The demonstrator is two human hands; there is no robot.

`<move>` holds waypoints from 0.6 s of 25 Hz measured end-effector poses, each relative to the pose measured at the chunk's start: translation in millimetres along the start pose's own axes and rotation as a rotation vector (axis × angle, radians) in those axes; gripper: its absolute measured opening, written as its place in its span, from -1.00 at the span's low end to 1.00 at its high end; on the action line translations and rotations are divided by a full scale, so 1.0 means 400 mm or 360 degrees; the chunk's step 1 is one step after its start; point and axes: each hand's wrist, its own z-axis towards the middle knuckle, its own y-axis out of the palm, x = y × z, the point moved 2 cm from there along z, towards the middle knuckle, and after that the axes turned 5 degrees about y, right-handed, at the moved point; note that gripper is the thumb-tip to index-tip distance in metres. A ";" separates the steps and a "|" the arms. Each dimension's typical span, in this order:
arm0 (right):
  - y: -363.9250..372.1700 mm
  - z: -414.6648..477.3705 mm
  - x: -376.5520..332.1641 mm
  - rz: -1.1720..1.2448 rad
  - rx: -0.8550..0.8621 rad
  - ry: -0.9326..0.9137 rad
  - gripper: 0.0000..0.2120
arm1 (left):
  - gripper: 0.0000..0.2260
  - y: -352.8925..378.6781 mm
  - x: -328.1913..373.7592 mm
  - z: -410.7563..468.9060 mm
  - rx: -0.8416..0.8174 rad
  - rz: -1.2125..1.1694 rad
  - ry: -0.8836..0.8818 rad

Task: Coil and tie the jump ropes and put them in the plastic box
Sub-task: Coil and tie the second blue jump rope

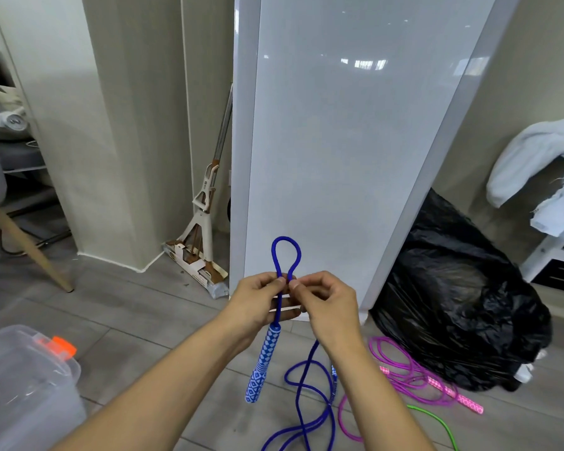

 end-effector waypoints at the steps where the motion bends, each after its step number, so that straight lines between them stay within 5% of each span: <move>1: 0.007 -0.002 0.005 -0.0046 -0.0017 -0.0030 -0.95 | -0.79 -0.001 -0.004 0.005 0.0003 -0.0014 -0.0015; 9: 0.016 -0.015 0.012 -0.0566 -0.0258 -0.0089 -0.80 | -0.81 -0.023 -0.009 0.024 0.0171 0.0044 -0.0032; 12: 0.012 -0.019 0.010 -0.0694 -0.0222 -0.0044 -0.96 | -0.82 -0.027 0.004 0.037 0.0259 -0.0238 0.0009; 15: 0.003 -0.017 0.013 -0.0856 -0.0481 0.0025 -0.91 | -0.83 -0.057 0.007 0.060 0.0478 -0.0512 0.0021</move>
